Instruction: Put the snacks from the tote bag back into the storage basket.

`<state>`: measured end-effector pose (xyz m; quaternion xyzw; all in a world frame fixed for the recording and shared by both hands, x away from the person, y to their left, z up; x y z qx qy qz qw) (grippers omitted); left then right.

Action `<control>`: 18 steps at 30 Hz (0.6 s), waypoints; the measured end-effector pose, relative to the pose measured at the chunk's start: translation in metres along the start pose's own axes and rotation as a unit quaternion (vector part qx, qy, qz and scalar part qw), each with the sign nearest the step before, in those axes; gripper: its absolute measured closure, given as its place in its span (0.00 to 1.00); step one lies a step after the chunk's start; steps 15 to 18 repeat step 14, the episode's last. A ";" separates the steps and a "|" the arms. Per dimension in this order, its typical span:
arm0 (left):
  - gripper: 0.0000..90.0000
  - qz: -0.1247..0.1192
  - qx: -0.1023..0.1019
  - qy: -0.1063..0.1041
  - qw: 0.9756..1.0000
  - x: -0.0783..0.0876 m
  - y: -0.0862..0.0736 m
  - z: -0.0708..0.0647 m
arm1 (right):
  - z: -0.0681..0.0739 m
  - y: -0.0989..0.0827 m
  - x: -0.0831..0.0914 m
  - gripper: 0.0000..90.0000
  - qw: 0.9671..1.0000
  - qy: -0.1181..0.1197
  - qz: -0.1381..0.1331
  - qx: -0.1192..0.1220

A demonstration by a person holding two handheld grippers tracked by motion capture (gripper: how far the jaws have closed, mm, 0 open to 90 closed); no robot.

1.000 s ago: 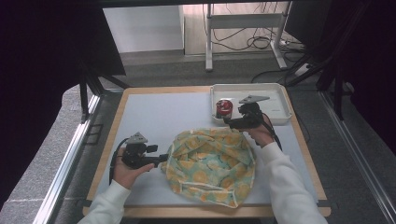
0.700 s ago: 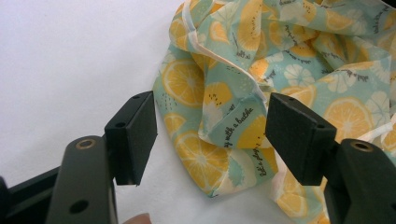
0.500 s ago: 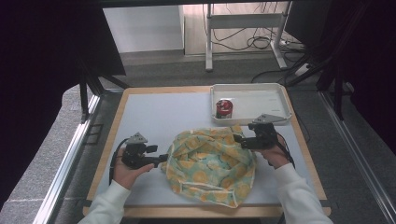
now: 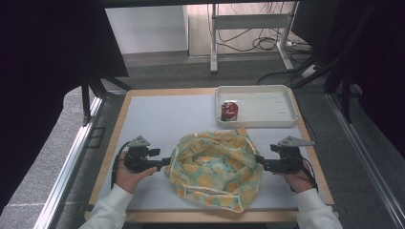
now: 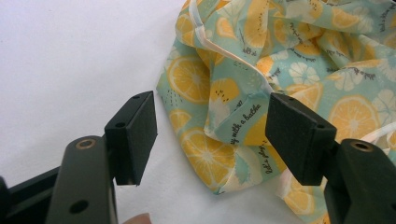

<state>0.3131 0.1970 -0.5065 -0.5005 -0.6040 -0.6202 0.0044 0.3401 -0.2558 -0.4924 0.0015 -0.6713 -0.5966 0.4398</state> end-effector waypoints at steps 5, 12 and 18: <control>0.38 0.001 0.000 0.001 1.000 0.000 0.000 0.000 | -0.002 0.000 0.003 0.23 1.000 0.002 -0.005 -0.005; 0.38 -0.002 0.001 0.002 1.000 0.001 0.000 0.002 | -0.002 0.000 0.003 0.23 1.000 0.002 -0.009 -0.003; 0.38 -0.002 0.000 0.002 1.000 0.000 0.000 0.002 | -0.001 0.001 0.003 0.23 1.000 0.002 -0.009 0.000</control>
Point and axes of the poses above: each handheld gripper's, and its own axes: x roughly backward along the jaws, y roughly out of its top, z roughly to its left, the point moved 2 cm from there along -x, roughly forward along the jaws, and after that the axes turned 1 degree about -x, right-handed, at the moved point
